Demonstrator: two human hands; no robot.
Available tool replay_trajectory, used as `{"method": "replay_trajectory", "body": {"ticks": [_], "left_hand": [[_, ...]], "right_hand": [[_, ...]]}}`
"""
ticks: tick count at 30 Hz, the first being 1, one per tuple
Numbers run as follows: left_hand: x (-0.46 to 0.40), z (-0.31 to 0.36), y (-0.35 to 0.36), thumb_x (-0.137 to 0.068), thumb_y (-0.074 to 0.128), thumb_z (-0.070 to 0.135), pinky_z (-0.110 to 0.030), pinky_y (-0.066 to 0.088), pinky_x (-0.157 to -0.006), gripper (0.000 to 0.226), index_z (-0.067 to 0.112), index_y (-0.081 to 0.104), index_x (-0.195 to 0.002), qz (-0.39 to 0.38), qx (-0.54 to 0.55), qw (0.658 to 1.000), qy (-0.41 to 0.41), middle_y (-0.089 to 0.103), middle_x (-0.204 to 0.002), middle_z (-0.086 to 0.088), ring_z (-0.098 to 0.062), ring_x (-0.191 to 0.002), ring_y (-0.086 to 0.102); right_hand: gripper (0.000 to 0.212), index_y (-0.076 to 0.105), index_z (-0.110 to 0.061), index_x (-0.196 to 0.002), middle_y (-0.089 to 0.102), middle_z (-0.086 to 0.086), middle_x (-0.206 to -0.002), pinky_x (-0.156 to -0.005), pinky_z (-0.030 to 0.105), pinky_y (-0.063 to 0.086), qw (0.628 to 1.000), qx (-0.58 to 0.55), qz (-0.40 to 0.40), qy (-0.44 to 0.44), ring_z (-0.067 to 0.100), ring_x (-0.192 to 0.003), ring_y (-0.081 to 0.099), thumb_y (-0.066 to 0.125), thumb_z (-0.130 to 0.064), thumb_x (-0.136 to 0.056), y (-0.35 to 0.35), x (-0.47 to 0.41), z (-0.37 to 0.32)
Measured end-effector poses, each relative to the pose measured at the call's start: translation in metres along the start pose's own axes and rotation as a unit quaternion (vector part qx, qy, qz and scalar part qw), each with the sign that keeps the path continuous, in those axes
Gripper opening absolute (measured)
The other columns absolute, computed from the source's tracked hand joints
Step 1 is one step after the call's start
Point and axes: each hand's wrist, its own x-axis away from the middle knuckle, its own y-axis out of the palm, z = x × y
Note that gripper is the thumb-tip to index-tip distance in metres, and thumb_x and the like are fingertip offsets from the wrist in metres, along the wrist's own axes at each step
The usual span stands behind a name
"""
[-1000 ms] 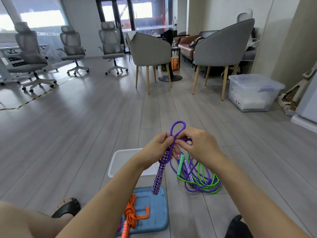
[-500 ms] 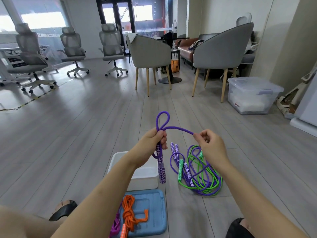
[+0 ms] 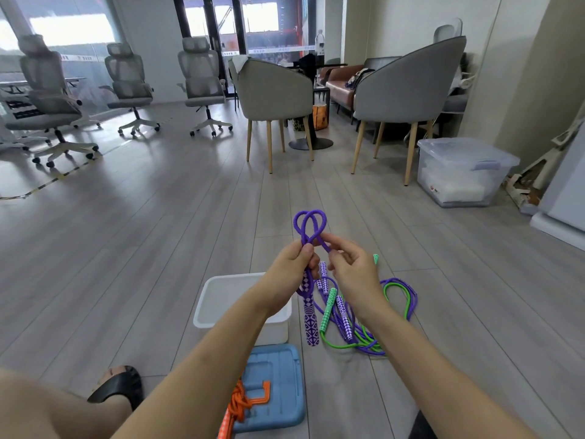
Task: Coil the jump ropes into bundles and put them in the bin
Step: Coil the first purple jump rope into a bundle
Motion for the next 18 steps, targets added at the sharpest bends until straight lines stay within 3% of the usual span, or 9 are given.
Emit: {"method": "replay_trajectory", "body": {"ticks": [3,7,12,15,18], "left_hand": [[0.001,-0.002,0.007,-0.111,0.034,0.020,-0.044,0.041,-0.080,0.026,0.005,0.055,-0.106,0.009,0.037,0.999,-0.006,0.048,-0.074,0.000,-0.021,-0.073,0.046],[0.000,-0.004,0.013,-0.111,0.033,0.018,-0.025,0.045,-0.065,0.027,0.010,0.059,-0.110,0.040,0.078,0.996,-0.010,0.049,-0.071,0.003,-0.009,-0.065,0.048],[-0.005,-0.008,0.004,-0.111,0.035,0.024,-0.024,0.043,-0.062,0.022,0.014,0.053,-0.103,0.088,0.096,0.991,-0.033,0.052,-0.076,0.000,-0.011,-0.066,0.049],[-0.013,-0.004,-0.013,-0.111,0.034,0.023,-0.033,0.048,-0.072,0.025,0.013,0.052,-0.098,0.148,0.157,0.976,-0.022,0.062,-0.086,-0.003,-0.016,-0.075,0.058],[-0.020,0.002,-0.035,-0.112,0.033,0.021,-0.032,0.051,-0.068,0.025,0.014,0.050,-0.094,0.195,0.249,0.949,-0.003,0.064,-0.075,0.000,-0.015,-0.071,0.068]], "right_hand": [[0.047,0.075,-0.041,-0.104,0.075,0.008,-0.100,-0.074,0.029,0.059,1.000,-0.020,-0.022,0.006,0.012,-0.077,0.066,0.054,0.001,-0.101,0.003,0.003,-0.002],[0.014,0.068,-0.018,-0.095,0.078,0.008,-0.091,-0.073,0.045,0.059,1.000,-0.011,-0.006,0.014,0.026,-0.081,0.073,0.068,-0.004,-0.095,0.003,0.005,0.003],[0.009,0.069,-0.017,-0.088,0.072,0.002,-0.073,-0.057,0.035,0.051,0.999,0.045,-0.007,0.028,0.018,-0.057,0.065,0.077,-0.020,-0.090,0.004,0.004,0.002],[0.005,0.077,-0.023,-0.090,0.072,0.000,-0.075,-0.059,0.032,0.047,0.988,0.107,-0.106,0.028,0.012,-0.056,0.056,0.073,-0.022,-0.093,0.002,0.003,-0.004],[0.013,0.079,-0.023,-0.105,0.068,-0.018,-0.067,-0.061,0.018,0.040,0.952,0.195,-0.235,-0.019,0.005,-0.059,0.049,0.070,-0.018,-0.096,-0.004,0.009,-0.008]]}}
